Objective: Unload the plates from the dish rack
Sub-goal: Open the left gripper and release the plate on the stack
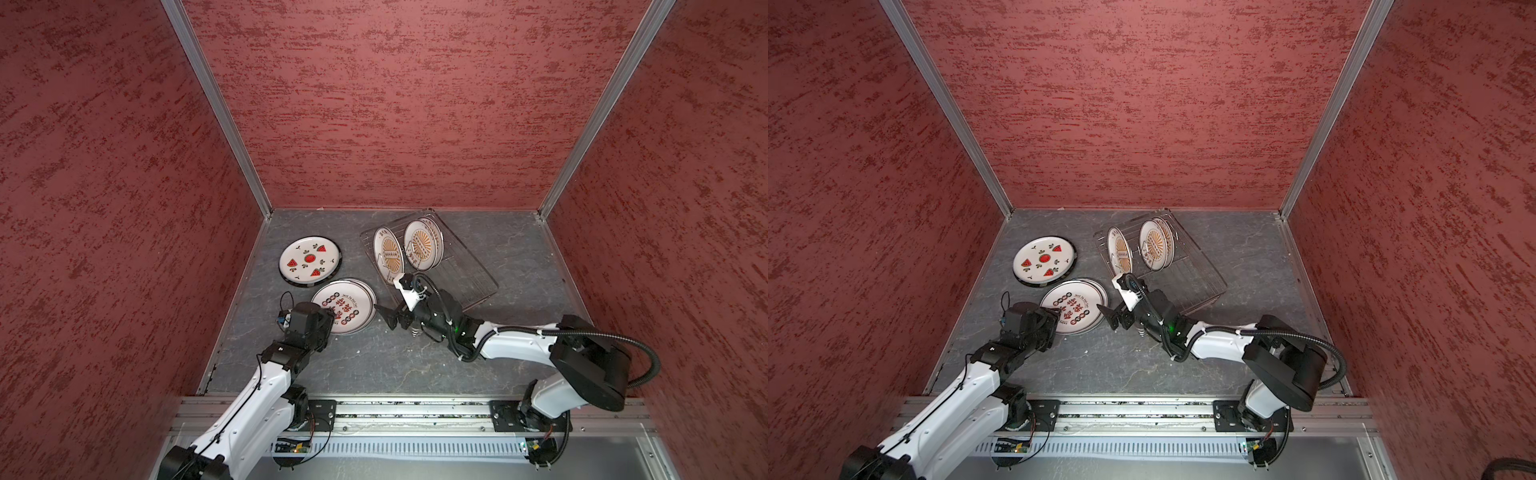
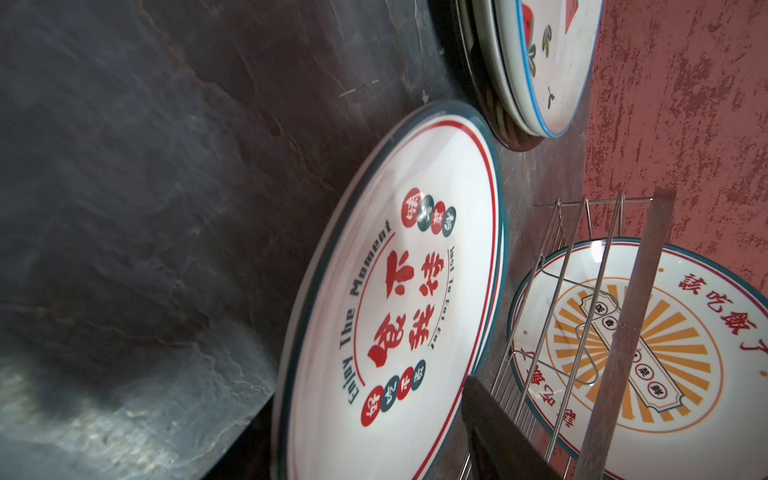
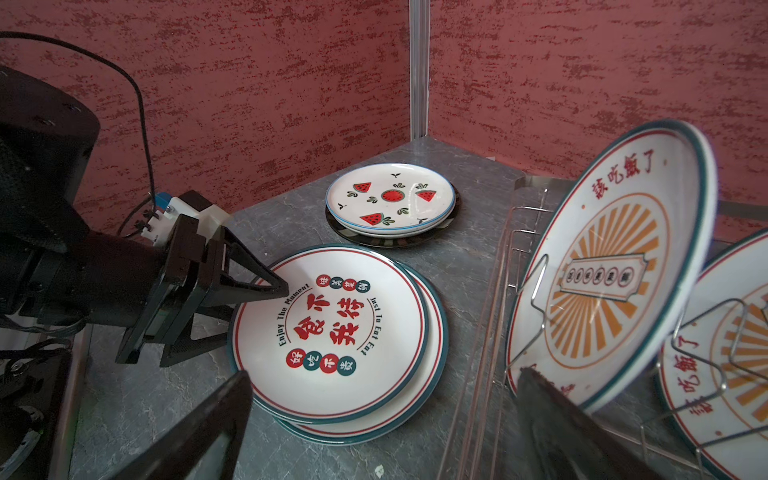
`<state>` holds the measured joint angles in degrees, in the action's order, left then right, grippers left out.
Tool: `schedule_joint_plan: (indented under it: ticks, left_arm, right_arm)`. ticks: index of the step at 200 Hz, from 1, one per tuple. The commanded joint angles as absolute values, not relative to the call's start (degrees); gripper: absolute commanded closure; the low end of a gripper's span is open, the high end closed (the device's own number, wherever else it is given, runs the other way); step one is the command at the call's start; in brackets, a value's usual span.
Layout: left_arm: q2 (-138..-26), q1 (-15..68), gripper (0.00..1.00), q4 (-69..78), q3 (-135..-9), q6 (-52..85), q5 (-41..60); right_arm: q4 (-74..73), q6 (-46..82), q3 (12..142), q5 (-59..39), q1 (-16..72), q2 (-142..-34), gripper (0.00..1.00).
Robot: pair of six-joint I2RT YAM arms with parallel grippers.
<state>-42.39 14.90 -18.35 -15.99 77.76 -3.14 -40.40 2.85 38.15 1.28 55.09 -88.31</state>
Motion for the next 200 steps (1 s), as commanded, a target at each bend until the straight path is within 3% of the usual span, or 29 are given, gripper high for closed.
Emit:
schedule_joint_plan:
  ticks: [1, 75, 171, 200]
  left_arm:
    - [-42.2, 15.1, 0.46, -19.9, -17.7, 76.4, -4.1]
    - [-44.8, 15.1, 0.47, -19.6, -18.0, 75.6, -4.1]
    - [-42.1, 15.0, 0.37, -21.5, -17.9, 75.1, -7.1]
    - [-40.7, 15.3, 0.18, -20.7, -18.1, 70.1, -11.2]
  right_arm:
    - [-40.9, 1.2, 39.7, 3.1, 55.6, -88.8, 0.01]
    - [-40.8, 1.1, 39.7, 3.8, 55.6, -89.0, 0.01]
    - [-42.0, 1.2, 39.1, 4.8, 55.6, -89.2, 0.01]
    - [-47.5, 2.0, 35.4, 5.1, 55.7, -86.7, 0.01]
